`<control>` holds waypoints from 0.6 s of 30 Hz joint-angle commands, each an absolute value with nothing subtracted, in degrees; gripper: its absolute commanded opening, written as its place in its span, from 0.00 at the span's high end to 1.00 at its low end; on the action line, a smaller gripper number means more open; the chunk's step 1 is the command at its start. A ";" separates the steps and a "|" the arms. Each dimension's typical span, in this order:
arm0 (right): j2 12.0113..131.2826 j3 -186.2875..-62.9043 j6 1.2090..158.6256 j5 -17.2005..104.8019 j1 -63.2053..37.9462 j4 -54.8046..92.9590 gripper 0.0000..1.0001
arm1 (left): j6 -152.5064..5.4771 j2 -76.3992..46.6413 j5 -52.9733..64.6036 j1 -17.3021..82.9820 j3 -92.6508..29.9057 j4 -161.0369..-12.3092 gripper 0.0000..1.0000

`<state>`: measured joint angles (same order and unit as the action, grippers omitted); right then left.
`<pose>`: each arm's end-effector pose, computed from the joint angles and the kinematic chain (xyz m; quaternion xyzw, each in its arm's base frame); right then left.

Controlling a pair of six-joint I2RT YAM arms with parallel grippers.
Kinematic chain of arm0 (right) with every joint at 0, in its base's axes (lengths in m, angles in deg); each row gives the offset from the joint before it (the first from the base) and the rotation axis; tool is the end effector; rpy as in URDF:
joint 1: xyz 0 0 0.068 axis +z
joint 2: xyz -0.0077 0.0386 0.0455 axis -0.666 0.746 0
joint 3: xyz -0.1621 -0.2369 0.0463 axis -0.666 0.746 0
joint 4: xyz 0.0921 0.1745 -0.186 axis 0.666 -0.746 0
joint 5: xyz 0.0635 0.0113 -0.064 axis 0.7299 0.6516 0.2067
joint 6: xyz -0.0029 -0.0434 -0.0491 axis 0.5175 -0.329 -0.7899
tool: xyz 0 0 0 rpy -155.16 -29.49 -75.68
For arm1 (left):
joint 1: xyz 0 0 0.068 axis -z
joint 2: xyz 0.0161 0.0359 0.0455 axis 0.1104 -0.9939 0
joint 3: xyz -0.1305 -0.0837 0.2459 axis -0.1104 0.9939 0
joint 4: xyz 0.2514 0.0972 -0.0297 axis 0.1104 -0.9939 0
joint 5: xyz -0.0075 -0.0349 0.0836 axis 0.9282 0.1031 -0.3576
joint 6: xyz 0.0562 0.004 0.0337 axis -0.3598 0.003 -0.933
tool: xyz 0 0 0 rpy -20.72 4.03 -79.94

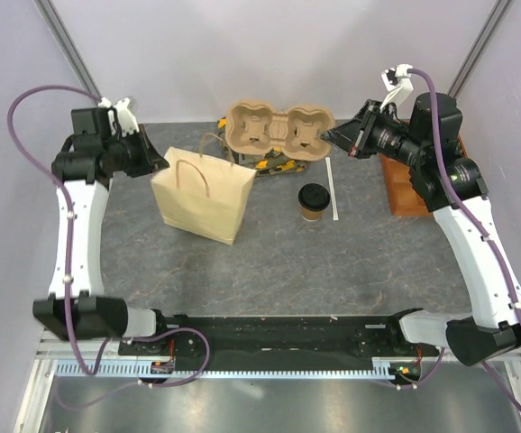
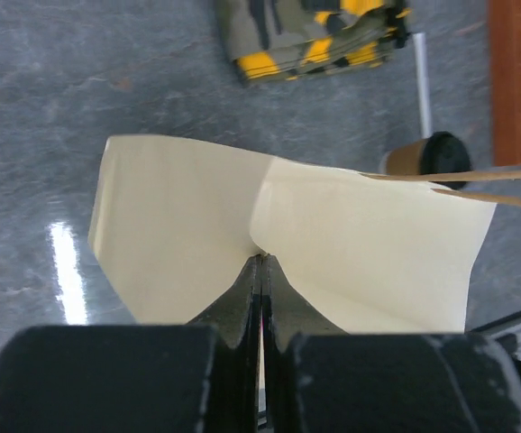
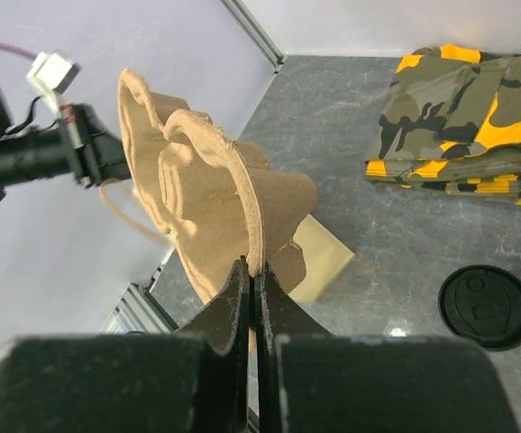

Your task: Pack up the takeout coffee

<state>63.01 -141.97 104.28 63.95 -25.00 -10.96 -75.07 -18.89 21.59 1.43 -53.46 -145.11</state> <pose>0.2520 0.1011 0.5078 -0.0596 0.7575 0.4215 0.4950 0.2910 0.0040 0.4342 -0.0310 0.8953 -0.2076 0.3929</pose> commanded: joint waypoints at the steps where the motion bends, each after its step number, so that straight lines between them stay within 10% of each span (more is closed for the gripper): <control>1: 62.28 -144.59 103.16 60.51 -22.34 -12.67 1.00 | -59.01 -6.03 29.89 2.12 -43.95 -132.21 0.98; 18: 59.74 -146.87 94.46 62.17 -17.41 -19.35 1.00 | -47.39 5.59 25.85 5.81 -22.23 -127.54 0.98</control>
